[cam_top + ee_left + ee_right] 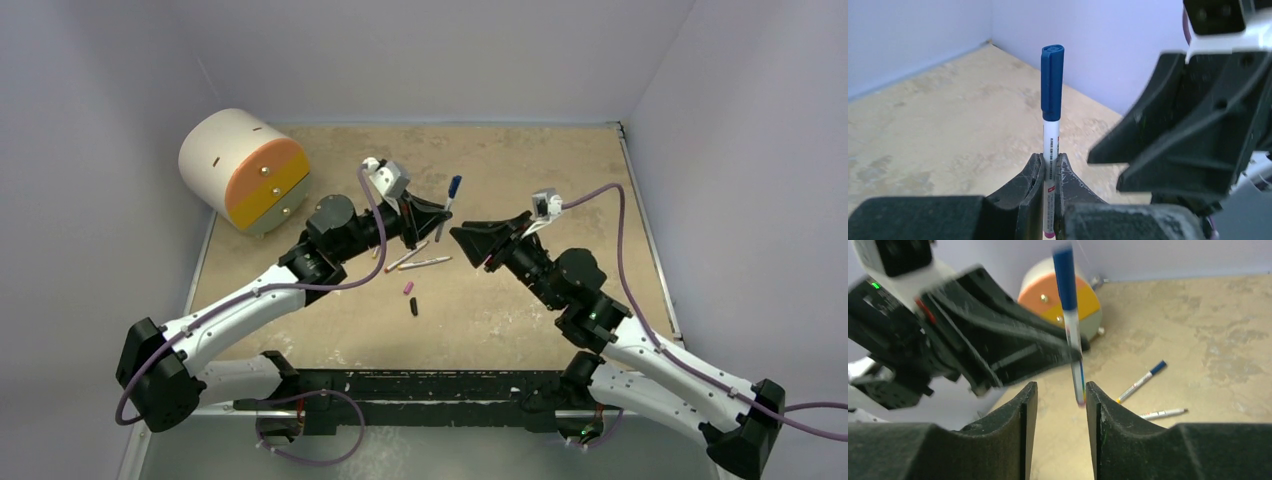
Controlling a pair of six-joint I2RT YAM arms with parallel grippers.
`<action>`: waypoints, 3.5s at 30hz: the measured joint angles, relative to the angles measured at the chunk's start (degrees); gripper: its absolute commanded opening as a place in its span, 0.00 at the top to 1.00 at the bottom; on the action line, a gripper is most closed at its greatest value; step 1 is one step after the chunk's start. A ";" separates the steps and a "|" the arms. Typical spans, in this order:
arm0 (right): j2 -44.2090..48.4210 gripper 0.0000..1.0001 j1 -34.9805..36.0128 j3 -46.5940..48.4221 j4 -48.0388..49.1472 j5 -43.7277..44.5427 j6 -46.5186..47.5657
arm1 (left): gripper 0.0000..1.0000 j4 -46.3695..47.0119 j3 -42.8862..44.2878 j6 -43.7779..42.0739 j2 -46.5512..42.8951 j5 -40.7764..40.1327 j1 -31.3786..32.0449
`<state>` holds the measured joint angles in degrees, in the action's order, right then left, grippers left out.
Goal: Insert the pens into the pen caps
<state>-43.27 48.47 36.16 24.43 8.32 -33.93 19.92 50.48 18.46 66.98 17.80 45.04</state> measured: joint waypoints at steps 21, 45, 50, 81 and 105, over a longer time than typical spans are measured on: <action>9.97 0.53 0.61 -5.70 -11.39 1.20 -1.11 | 1.00 -19.91 5.92 -4.59 10.91 -37.81 -1.07; 10.73 0.59 0.61 -7.58 -15.58 3.28 -1.92 | 1.00 -29.11 11.69 -9.46 32.65 -42.49 -4.90; 11.06 0.59 0.61 -7.58 -15.85 4.24 -1.88 | 1.00 -29.77 12.63 -10.67 35.63 -42.84 -4.90; 8.98 0.58 0.61 -7.58 -17.70 4.92 -1.73 | 0.76 -30.21 12.37 -11.23 35.26 -42.75 -4.76; 10.56 0.52 0.59 -3.69 -34.23 13.14 -8.04 | 0.76 -22.01 5.92 -28.85 28.92 -7.91 -2.54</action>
<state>-32.71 49.06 32.47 -9.80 21.45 -41.98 -2.09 56.40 -10.39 95.90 9.89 42.50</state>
